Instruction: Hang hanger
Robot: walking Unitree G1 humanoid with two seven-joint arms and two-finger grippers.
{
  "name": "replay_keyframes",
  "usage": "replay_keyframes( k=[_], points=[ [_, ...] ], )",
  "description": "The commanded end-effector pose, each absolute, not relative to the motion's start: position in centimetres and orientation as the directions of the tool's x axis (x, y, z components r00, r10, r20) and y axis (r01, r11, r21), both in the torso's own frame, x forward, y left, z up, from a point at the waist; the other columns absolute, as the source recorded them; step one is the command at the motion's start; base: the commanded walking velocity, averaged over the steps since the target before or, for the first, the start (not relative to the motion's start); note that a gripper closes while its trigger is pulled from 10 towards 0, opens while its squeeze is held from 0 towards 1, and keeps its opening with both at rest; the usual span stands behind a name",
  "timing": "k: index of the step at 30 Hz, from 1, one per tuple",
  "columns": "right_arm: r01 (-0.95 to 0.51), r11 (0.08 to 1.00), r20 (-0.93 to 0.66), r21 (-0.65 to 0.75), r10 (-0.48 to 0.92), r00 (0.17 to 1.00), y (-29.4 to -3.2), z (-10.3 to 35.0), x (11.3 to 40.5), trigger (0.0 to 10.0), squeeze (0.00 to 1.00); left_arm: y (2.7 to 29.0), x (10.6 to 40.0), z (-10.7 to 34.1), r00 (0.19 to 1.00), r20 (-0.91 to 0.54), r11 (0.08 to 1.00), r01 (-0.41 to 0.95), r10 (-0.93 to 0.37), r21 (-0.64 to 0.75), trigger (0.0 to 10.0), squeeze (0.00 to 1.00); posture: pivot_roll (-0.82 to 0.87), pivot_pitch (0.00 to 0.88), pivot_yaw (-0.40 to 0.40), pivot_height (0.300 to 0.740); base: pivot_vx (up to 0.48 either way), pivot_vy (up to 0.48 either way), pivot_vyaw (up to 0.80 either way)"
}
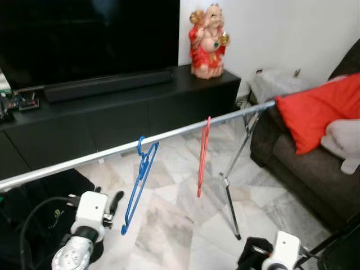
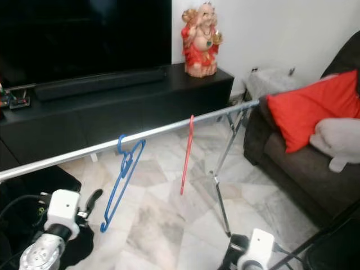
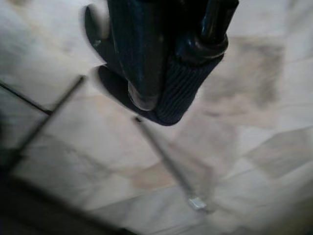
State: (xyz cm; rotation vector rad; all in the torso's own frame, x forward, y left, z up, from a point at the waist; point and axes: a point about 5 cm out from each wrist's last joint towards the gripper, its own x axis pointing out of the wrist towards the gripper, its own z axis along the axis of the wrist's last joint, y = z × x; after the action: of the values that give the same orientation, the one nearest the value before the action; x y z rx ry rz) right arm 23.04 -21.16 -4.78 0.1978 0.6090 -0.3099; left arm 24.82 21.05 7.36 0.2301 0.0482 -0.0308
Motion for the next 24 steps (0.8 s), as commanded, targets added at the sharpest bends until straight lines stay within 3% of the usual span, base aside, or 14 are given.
replay_keyframes(
  k=[1, 5, 10, 19, 24],
  points=[
    [0.370, 0.925, -0.595, 0.089, -0.249, 0.764, -22.1, -4.8, 22.7, 10.0, 0.00, 20.2, 25.2, 8.1, 0.998, -0.027, 0.976, 0.069, -0.065, 0.208, 10.0, 0.00, 0.20, 0.000, 0.001, 0.740, 0.322, 0.000, -0.80],
    [0.365, 0.927, -0.589, 0.085, -0.248, 0.769, -22.1, -4.8, 22.7, 10.0, 0.00, 20.2, 25.2, 8.4, 0.998, -0.015, 0.976, 0.070, -0.068, 0.205, 10.0, 0.00, 0.20, 0.000, 0.000, 0.740, 0.326, 0.000, -0.80],
    [0.356, 0.932, -0.593, 0.073, -0.247, 0.767, -22.2, -4.8, 22.6, 10.0, 0.00, 20.0, 25.4, 8.7, 0.997, -0.008, 0.975, 0.071, -0.071, 0.211, 10.0, 0.00, 0.20, 0.000, -0.003, 0.740, 0.294, 0.000, 0.00],
    [0.347, 0.936, -0.598, 0.062, -0.243, 0.763, -22.5, -4.8, 22.6, 10.0, 0.00, 20.2, 25.2, 9.3, 0.998, -0.019, 0.970, 0.059, -0.056, 0.235, 10.0, 0.00, 0.20, 0.000, -0.014, 0.740, 0.000, 0.000, 0.00],
    [0.336, 0.940, -0.597, 0.051, -0.241, 0.765, -22.8, -4.7, 22.7, 10.0, 0.00, 21.6, 23.9, 9.1, 0.998, -0.057, 0.961, 0.049, -0.034, 0.272, 10.0, 0.00, 0.20, 0.000, -0.029, 0.740, 0.000, 0.000, 0.00]
  ],
)
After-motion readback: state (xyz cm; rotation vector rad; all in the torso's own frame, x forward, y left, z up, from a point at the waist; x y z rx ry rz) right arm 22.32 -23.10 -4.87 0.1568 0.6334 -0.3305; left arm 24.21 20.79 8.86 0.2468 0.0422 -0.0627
